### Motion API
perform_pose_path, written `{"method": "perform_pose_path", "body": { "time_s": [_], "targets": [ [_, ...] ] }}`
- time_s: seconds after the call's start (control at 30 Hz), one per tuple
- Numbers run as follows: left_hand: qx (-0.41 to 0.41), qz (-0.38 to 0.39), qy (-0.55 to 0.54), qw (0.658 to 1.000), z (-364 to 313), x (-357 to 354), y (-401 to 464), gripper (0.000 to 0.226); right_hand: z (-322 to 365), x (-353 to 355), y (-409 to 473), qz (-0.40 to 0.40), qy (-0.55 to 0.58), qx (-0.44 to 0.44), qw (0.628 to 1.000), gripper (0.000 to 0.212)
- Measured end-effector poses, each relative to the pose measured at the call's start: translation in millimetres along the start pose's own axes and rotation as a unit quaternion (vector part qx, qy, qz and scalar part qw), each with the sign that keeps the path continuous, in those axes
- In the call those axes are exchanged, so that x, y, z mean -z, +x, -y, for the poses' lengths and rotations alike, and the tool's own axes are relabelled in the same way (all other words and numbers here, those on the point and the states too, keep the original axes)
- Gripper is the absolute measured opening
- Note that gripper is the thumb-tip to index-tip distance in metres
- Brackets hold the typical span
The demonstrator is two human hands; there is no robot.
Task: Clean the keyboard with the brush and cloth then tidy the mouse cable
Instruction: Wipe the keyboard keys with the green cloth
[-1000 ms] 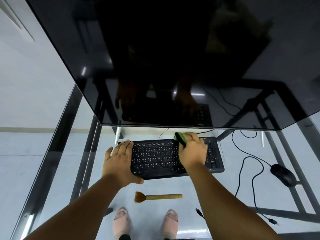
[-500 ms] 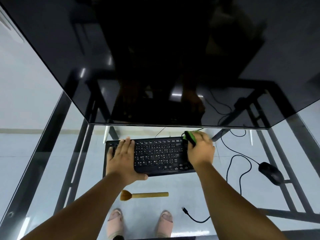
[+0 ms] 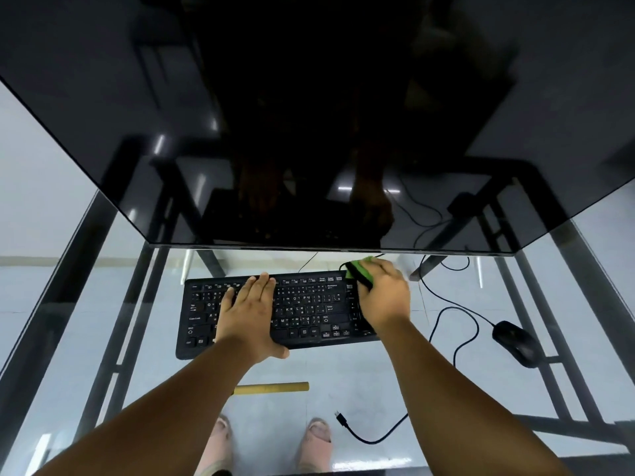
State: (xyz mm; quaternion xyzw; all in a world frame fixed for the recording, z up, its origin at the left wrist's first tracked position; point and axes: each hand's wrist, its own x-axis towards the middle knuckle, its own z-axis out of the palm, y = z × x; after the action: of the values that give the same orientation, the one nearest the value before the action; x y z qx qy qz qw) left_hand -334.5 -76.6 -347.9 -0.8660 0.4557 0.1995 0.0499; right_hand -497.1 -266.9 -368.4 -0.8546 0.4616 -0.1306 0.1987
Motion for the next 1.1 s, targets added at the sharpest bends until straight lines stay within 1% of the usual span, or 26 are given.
{"method": "perform_pose_path", "body": {
  "time_s": [0.07, 0.1, 0.13, 0.23, 0.3, 0.37, 0.47, 0.5, 0.53, 0.57, 0.63, 0.67, 0.7, 0.73, 0.8, 0.87, 0.9, 0.97, 1.03, 1.1],
  "targets": [
    [0.002, 0.001, 0.003, 1.0, 0, 0, 0, 0.133, -6, 3, -2, 0.026, -0.002, 0.053, 0.998, 0.046],
    [0.002, 0.001, 0.003, 1.0, 0, 0, 0, 0.134, -12, 6, -2, 0.029, -0.005, 0.063, 0.998, 0.046],
    [0.001, 0.001, 0.003, 1.0, 0, 0, 0, 0.134, -19, 10, 0, 0.028, -0.007, 0.054, 0.998, 0.045],
    [0.003, -0.003, 0.003, 1.0, 0, -1, 0, 0.134, -29, 17, 9, 0.003, -0.003, -0.041, 0.999, 0.04],
    [0.003, -0.002, 0.006, 1.0, 0, -1, 1, 0.135, -19, 12, 13, -0.002, -0.004, -0.066, 0.998, 0.039],
    [0.003, -0.005, 0.006, 1.0, 0, 0, 2, 0.135, -2, 4, 8, 0.009, -0.001, -0.035, 0.999, 0.041],
    [-0.001, -0.01, 0.002, 1.0, 1, -1, 1, 0.135, 9, 0, -3, 0.042, 0.015, 0.05, 0.998, 0.044],
    [-0.003, -0.014, -0.001, 1.0, 2, -1, 2, 0.135, 6, 4, -2, 0.053, 0.017, 0.057, 0.997, 0.044],
    [-0.006, -0.015, -0.003, 1.0, 4, -2, 0, 0.134, 3, 6, 0, 0.058, 0.014, 0.048, 0.997, 0.043],
    [-0.011, -0.019, -0.004, 1.0, 4, -3, 1, 0.134, -3, 11, 5, 0.053, 0.007, 0.021, 0.998, 0.04],
    [-0.019, -0.027, -0.003, 0.999, 7, -7, -2, 0.132, -11, 19, 9, 0.027, -0.001, -0.055, 0.998, 0.037],
    [-0.02, -0.03, -0.008, 0.999, 12, -10, -7, 0.131, -10, 20, 7, 0.013, 0.009, -0.084, 0.996, 0.038],
    [-0.017, -0.034, -0.017, 0.999, 16, -12, -11, 0.131, -8, 20, 3, -0.001, 0.031, -0.094, 0.995, 0.038],
    [-0.012, -0.041, -0.026, 0.999, 22, -15, -15, 0.131, -5, 18, -4, -0.016, 0.066, -0.076, 0.995, 0.039],
    [0.002, -0.055, -0.041, 0.998, 38, -19, -24, 0.132, 3, 8, -21, -0.024, 0.131, 0.036, 0.99, 0.044],
    [0.019, -0.06, -0.045, 0.997, 56, -21, -33, 0.133, 13, -4, -38, 0.04, 0.171, 0.144, 0.974, 0.05],
    [0.025, -0.062, -0.047, 0.997, 63, -22, -36, 0.132, 20, -8, -45, 0.084, 0.176, 0.176, 0.965, 0.051],
    [0.034, -0.064, -0.058, 0.996, 79, -24, -43, 0.131, 40, -17, -56, 0.158, 0.171, 0.23, 0.945, 0.051],
    [0.033, -0.069, -0.069, 0.995, 89, -25, -46, 0.127, 59, -23, -61, 0.198, 0.143, 0.281, 0.928, 0.049],
    [0.026, -0.071, -0.07, 0.995, 98, -26, -51, 0.119, 83, -30, -64, 0.227, 0.087, 0.332, 0.911, 0.05]
  ]
}}
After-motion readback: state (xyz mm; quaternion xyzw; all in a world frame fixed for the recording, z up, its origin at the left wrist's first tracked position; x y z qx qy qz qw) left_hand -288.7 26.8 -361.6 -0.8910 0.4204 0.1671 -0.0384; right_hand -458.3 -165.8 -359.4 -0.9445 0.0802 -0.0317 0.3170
